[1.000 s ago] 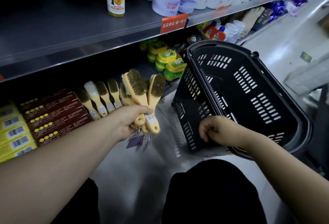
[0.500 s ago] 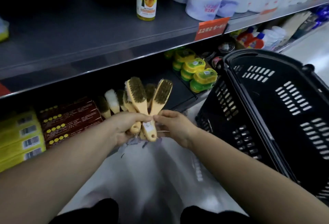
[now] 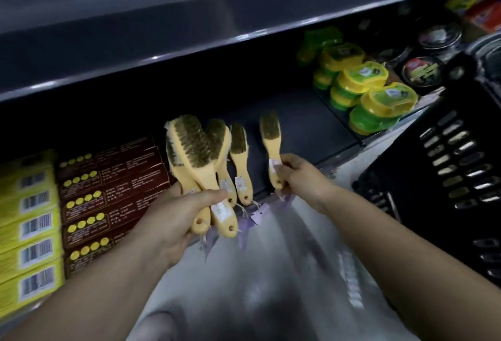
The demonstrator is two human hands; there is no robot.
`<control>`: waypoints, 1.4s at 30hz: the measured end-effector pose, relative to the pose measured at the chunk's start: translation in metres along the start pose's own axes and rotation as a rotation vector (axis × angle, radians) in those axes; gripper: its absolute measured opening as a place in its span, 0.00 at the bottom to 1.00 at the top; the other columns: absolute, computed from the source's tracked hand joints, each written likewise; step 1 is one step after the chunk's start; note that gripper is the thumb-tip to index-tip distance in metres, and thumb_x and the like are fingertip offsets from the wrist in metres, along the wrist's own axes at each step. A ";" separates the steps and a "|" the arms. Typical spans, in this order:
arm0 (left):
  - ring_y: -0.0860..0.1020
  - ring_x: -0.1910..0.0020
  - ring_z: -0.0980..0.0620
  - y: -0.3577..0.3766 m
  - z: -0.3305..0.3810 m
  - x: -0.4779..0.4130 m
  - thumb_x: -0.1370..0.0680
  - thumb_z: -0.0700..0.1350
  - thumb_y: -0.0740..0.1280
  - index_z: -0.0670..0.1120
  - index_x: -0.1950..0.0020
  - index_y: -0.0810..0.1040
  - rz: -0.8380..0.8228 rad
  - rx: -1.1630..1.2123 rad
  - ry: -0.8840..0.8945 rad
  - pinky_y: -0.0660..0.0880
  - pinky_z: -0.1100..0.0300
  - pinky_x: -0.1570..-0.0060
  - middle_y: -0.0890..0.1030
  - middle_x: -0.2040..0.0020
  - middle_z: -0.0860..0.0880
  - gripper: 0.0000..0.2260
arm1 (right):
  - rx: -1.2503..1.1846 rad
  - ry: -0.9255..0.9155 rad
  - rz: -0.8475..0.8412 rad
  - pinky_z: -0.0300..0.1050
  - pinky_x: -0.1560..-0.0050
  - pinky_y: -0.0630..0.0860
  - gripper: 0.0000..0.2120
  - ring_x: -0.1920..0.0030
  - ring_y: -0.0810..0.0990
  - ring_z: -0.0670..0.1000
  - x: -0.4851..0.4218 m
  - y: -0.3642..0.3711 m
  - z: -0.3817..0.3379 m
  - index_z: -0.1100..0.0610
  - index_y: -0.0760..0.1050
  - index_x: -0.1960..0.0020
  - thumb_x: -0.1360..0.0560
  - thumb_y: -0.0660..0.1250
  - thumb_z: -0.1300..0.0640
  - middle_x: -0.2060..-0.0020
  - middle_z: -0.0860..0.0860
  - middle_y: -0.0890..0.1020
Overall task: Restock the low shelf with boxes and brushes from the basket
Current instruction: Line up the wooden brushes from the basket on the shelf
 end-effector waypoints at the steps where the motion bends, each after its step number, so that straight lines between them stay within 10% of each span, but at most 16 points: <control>1: 0.82 0.53 0.45 0.002 0.000 -0.001 0.30 0.37 0.72 0.47 0.47 0.80 -0.007 -0.004 0.005 0.77 0.50 0.51 0.85 0.54 0.45 0.13 | 0.062 -0.009 0.017 0.51 0.65 0.75 0.04 0.75 0.74 0.51 -0.005 0.000 -0.002 0.55 0.71 0.49 0.20 0.58 0.56 0.69 0.53 0.75; 6: 0.82 0.51 0.45 0.009 0.003 -0.009 0.29 0.37 0.72 0.45 0.48 0.80 -0.017 0.000 0.003 0.77 0.51 0.45 0.85 0.53 0.44 0.11 | 0.409 -0.155 0.057 0.51 0.52 0.76 0.09 0.59 0.78 0.53 -0.017 0.004 -0.015 0.58 0.75 0.46 0.23 0.65 0.54 0.58 0.55 0.81; 13: 0.80 0.50 0.44 0.021 0.001 -0.019 0.29 0.32 0.70 0.41 0.44 0.78 0.003 0.109 -0.029 0.75 0.51 0.46 0.82 0.47 0.40 0.15 | 0.551 -0.160 0.010 0.47 0.58 0.78 0.08 0.57 0.80 0.56 -0.022 0.008 -0.013 0.56 0.78 0.47 0.25 0.67 0.56 0.55 0.52 0.79; 17: 0.81 0.60 0.51 0.030 0.004 -0.027 0.32 0.34 0.73 0.43 0.47 0.77 0.022 0.142 -0.013 0.79 0.61 0.64 0.83 0.55 0.45 0.15 | 0.619 -0.214 0.139 0.40 0.51 0.71 0.13 0.50 0.78 0.53 -0.017 0.003 -0.015 0.56 0.75 0.40 0.24 0.66 0.56 0.49 0.52 0.76; 20: 0.81 0.58 0.50 0.034 0.006 -0.032 0.32 0.35 0.74 0.45 0.50 0.77 0.014 0.154 0.002 0.79 0.60 0.62 0.83 0.55 0.46 0.13 | 0.402 -0.346 0.197 0.37 0.52 0.70 0.10 0.52 0.78 0.49 0.004 -0.001 -0.029 0.54 0.78 0.48 0.22 0.61 0.51 0.53 0.48 0.78; 24: 0.81 0.58 0.51 0.038 0.011 -0.036 0.31 0.37 0.74 0.45 0.50 0.79 -0.016 0.195 0.011 0.77 0.57 0.52 0.84 0.57 0.47 0.12 | 0.100 -0.285 -0.226 0.42 0.57 0.78 0.06 0.62 0.80 0.46 0.031 0.020 -0.033 0.53 0.81 0.52 0.24 0.67 0.54 0.61 0.50 0.83; 31: 0.84 0.64 0.54 0.049 0.008 -0.029 0.38 0.42 0.74 0.43 0.44 0.78 -0.141 0.235 0.041 0.79 0.64 0.63 0.85 0.58 0.48 0.23 | -0.095 -0.163 -0.352 0.63 0.44 0.74 0.18 0.48 0.79 0.68 0.036 0.018 -0.032 0.63 0.77 0.43 0.31 0.70 0.57 0.48 0.66 0.80; 42: 0.83 0.62 0.55 0.046 0.005 -0.021 0.35 0.37 0.71 0.40 0.49 0.79 -0.279 0.361 0.131 0.78 0.66 0.65 0.84 0.60 0.48 0.15 | -0.430 -0.150 -0.472 0.42 0.60 0.81 0.15 0.60 0.82 0.52 0.034 0.015 -0.025 0.62 0.75 0.46 0.32 0.67 0.60 0.56 0.58 0.82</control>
Point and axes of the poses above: each hand's wrist, its own x-axis away from the middle knuckle, its own y-axis out of the palm, z = x × y, the point moved 5 cm from there along -x, towards the middle knuckle
